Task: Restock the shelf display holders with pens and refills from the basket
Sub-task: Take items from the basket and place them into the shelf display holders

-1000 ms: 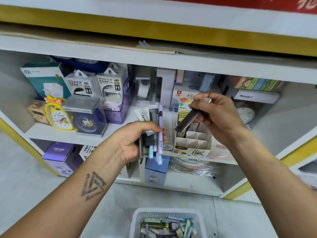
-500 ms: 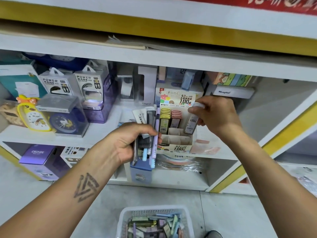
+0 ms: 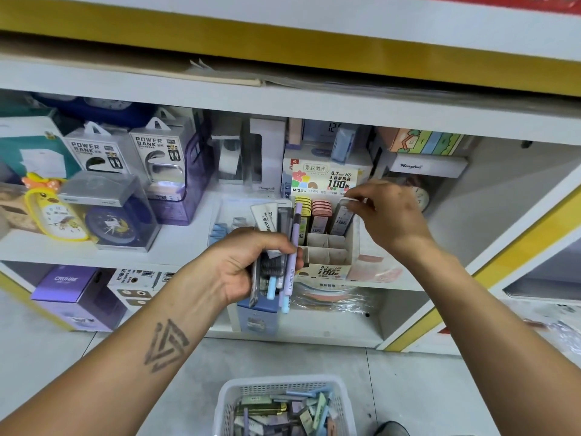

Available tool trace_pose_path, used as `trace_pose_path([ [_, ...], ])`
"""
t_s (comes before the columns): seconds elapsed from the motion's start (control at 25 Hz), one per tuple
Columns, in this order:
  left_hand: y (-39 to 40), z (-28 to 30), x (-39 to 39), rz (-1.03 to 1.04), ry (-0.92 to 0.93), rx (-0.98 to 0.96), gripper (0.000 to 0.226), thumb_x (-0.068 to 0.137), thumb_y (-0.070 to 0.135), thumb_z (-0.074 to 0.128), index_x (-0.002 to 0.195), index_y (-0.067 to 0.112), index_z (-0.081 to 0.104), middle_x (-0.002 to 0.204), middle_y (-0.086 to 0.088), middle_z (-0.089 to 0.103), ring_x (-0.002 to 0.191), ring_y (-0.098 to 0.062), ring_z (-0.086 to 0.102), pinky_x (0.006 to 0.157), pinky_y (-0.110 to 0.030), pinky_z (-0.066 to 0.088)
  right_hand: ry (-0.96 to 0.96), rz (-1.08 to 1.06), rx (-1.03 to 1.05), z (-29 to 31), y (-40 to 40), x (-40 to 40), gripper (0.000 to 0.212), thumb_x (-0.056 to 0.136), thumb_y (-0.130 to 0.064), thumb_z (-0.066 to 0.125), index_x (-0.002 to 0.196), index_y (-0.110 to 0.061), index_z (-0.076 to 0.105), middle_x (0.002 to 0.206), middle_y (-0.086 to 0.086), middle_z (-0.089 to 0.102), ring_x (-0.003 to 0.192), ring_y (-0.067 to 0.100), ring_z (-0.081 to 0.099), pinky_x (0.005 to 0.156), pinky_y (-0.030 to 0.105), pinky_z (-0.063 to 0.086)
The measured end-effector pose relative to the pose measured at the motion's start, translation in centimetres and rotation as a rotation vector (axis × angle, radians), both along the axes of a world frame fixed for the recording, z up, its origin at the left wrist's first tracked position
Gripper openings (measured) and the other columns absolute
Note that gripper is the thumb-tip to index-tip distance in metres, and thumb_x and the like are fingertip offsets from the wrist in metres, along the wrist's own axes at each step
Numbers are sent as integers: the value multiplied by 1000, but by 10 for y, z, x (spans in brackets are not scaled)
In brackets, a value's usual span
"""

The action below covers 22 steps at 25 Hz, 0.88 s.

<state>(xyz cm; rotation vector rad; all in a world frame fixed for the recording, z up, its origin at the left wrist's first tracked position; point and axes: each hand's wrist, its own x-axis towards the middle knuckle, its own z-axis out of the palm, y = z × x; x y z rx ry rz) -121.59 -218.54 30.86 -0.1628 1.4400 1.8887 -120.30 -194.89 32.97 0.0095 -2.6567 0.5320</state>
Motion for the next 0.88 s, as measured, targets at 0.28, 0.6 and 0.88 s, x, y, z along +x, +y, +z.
trace_pose_path([
  [0.28, 0, -2, 1, -23, 0, 6, 19, 56, -3, 73, 75, 1, 78, 83, -23, 73, 67, -30, 73, 58, -36, 60, -20, -49, 136, -6, -7, -3, 19, 96, -15, 62, 109, -12, 76, 109, 6, 72, 97, 29, 66, 83, 39, 54],
  [0.6, -2, 1, 4, -33, 17, 1, 21, 76, -9, 64, 69, 5, 78, 76, -21, 72, 62, -29, 72, 54, -33, 58, -499, 161, -854, 6, -57, 7, 14, 86, -27, 78, 93, -16, 73, 78, 4, 77, 58, 11, 62, 50, 22, 45],
  [0.88, -13, 7, 0, 60, 21, -7, 21, 75, -6, 65, 95, -2, 71, 79, -21, 73, 63, -28, 72, 53, -34, 57, -470, 165, -1165, 11, -58, 1, 16, 88, -1, 69, 104, -1, 71, 88, 16, 76, 71, 21, 69, 58, 24, 52],
])
